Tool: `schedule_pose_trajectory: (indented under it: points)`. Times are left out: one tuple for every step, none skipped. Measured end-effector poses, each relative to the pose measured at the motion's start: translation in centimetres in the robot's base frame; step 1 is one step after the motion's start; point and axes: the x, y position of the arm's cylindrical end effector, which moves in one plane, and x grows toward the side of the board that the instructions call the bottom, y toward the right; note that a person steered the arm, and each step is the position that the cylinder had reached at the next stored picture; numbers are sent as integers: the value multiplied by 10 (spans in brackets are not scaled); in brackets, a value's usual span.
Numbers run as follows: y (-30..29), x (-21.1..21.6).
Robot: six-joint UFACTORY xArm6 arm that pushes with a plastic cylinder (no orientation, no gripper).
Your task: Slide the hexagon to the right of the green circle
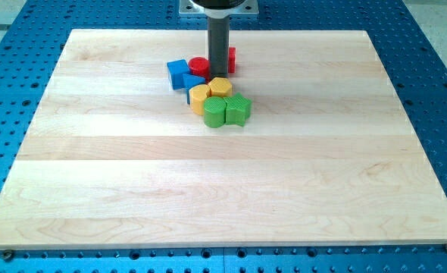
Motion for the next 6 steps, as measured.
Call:
schedule_pose_trajectory:
  points:
    - [4, 63]
    - [14, 35]
    - [-16, -2]
    - [-62, 27]
    - [-33, 63]
    - [13, 92]
